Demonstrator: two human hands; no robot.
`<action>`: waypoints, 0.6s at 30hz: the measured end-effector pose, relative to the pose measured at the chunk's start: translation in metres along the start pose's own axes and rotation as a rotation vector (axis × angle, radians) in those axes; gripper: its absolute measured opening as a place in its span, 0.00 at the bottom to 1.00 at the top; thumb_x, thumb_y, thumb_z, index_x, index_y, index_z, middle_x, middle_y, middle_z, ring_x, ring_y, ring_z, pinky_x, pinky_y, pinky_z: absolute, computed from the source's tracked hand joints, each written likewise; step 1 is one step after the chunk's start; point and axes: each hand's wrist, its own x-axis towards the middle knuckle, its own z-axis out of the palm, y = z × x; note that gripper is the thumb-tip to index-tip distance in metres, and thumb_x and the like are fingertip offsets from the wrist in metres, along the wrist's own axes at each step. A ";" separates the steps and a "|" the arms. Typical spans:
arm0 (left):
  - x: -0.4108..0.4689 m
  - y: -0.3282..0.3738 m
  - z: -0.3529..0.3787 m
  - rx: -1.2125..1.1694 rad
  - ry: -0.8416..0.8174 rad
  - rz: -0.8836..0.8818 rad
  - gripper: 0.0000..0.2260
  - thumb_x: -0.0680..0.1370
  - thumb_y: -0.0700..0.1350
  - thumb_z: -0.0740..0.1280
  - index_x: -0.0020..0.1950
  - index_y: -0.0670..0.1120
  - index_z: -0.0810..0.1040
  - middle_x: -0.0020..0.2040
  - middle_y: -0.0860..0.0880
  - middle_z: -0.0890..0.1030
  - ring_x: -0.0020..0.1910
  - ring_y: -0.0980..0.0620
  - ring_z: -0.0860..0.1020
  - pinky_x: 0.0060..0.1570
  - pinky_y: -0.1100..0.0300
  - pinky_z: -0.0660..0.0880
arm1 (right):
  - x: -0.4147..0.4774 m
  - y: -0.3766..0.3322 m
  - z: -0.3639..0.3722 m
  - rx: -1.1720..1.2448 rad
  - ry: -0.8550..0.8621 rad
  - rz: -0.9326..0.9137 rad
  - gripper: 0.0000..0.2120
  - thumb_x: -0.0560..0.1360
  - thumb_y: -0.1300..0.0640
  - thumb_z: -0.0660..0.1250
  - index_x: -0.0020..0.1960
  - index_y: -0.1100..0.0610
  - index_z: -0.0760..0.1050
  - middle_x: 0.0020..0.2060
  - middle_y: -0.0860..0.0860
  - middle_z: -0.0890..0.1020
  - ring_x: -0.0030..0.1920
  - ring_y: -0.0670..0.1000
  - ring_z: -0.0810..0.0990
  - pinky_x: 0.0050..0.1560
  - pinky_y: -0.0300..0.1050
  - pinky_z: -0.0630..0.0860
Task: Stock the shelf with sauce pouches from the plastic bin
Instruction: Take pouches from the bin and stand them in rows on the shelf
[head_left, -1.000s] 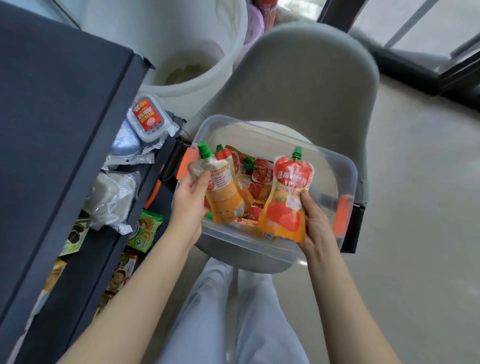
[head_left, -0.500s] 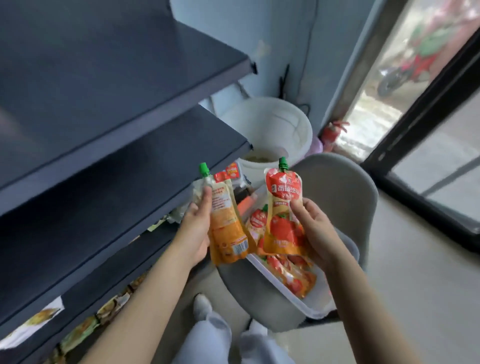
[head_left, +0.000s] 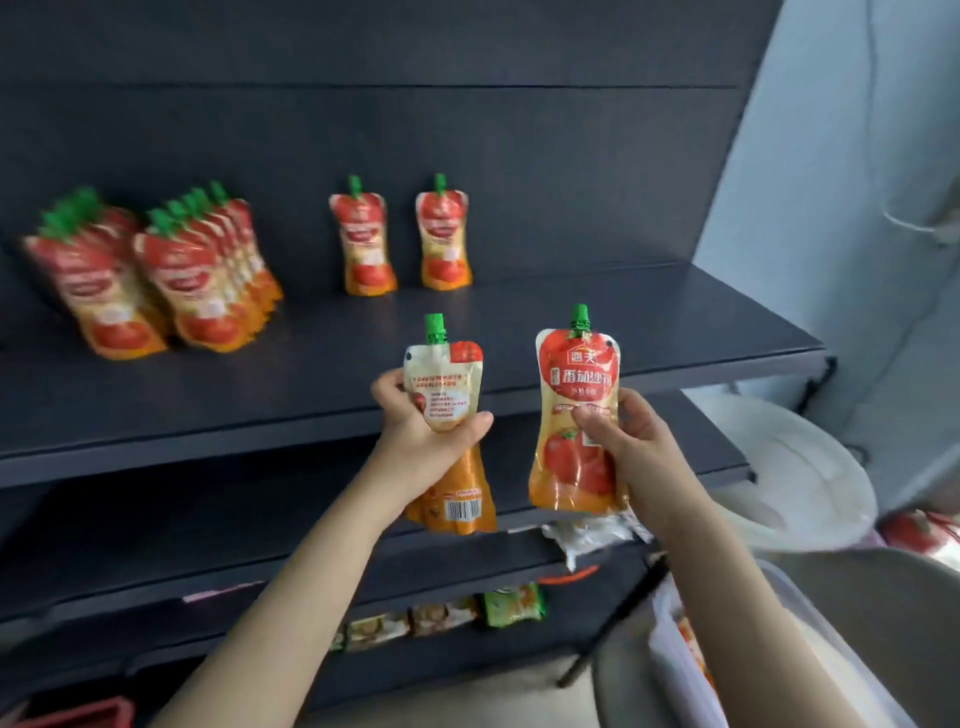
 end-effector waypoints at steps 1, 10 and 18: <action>0.002 0.002 -0.024 0.033 0.015 0.028 0.31 0.72 0.49 0.75 0.63 0.54 0.56 0.60 0.52 0.69 0.57 0.58 0.75 0.51 0.64 0.73 | 0.003 -0.002 0.023 0.004 -0.010 -0.008 0.13 0.75 0.55 0.70 0.58 0.55 0.74 0.49 0.54 0.85 0.49 0.57 0.85 0.49 0.57 0.82; 0.019 0.008 -0.189 -0.011 0.044 0.163 0.17 0.78 0.46 0.68 0.66 0.56 0.73 0.58 0.57 0.81 0.57 0.63 0.78 0.62 0.57 0.74 | 0.040 -0.014 0.161 -0.001 -0.112 -0.076 0.15 0.76 0.54 0.70 0.61 0.54 0.74 0.52 0.53 0.85 0.51 0.56 0.85 0.51 0.57 0.81; 0.052 -0.015 -0.277 -0.220 0.154 0.116 0.10 0.80 0.46 0.65 0.58 0.57 0.81 0.59 0.53 0.82 0.61 0.52 0.79 0.65 0.45 0.71 | 0.091 -0.004 0.251 -0.101 -0.234 -0.174 0.13 0.76 0.59 0.70 0.59 0.56 0.74 0.49 0.54 0.86 0.50 0.55 0.85 0.53 0.54 0.81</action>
